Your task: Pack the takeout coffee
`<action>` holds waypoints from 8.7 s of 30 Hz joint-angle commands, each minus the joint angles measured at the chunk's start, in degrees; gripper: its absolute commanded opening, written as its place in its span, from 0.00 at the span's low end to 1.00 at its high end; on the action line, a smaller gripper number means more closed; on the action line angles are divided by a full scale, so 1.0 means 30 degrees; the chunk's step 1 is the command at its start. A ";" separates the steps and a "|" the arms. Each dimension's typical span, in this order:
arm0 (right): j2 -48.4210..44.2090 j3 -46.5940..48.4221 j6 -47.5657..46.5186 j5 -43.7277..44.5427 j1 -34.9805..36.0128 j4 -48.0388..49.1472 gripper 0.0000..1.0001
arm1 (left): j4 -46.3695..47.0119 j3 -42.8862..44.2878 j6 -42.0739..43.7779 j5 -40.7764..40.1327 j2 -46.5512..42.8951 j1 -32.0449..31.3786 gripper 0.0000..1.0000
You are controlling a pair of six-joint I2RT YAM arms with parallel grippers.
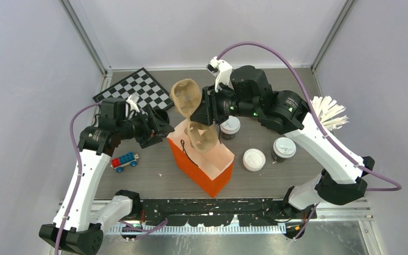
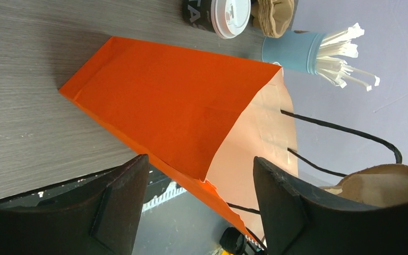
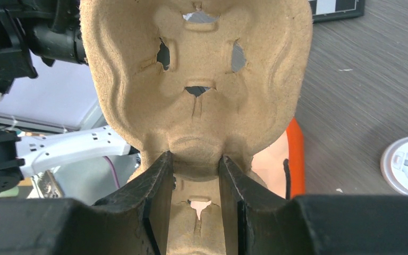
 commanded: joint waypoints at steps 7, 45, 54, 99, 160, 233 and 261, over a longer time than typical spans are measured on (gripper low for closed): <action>-0.0100 0.0071 -0.1925 0.0991 0.0746 -0.2308 0.36 | 0.3011 -0.1000 -0.0659 0.1728 -0.0155 0.0132 0.70; 0.1581 -0.2683 -0.5575 0.4269 0.2974 -0.6274 0.37 | 0.2210 -0.0372 -0.1208 0.0282 -0.1210 0.0136 0.58; 0.1181 -0.4700 -0.6384 0.4606 0.3255 -0.5444 0.37 | 0.2509 -0.0125 -0.0503 0.0676 -0.0346 0.0129 0.64; 0.3618 -0.5838 -0.9027 0.5681 0.4979 -0.2675 0.51 | -0.5088 0.4386 0.4139 -0.5409 -0.0841 0.0134 0.79; 0.0595 -0.0724 -0.6740 1.3604 0.4960 0.3303 0.79 | -0.2516 0.2118 0.5188 -0.0124 -0.1585 0.0130 0.79; -0.1649 -0.3062 0.1513 0.5234 -0.7846 -0.3247 0.82 | -0.2165 0.3664 0.7391 -0.4065 0.3172 -0.4431 0.68; 0.5313 -0.6427 -0.2969 0.2216 -0.9112 -0.0577 0.83 | -0.4169 0.4943 0.7981 -0.5318 0.3206 -0.4433 0.38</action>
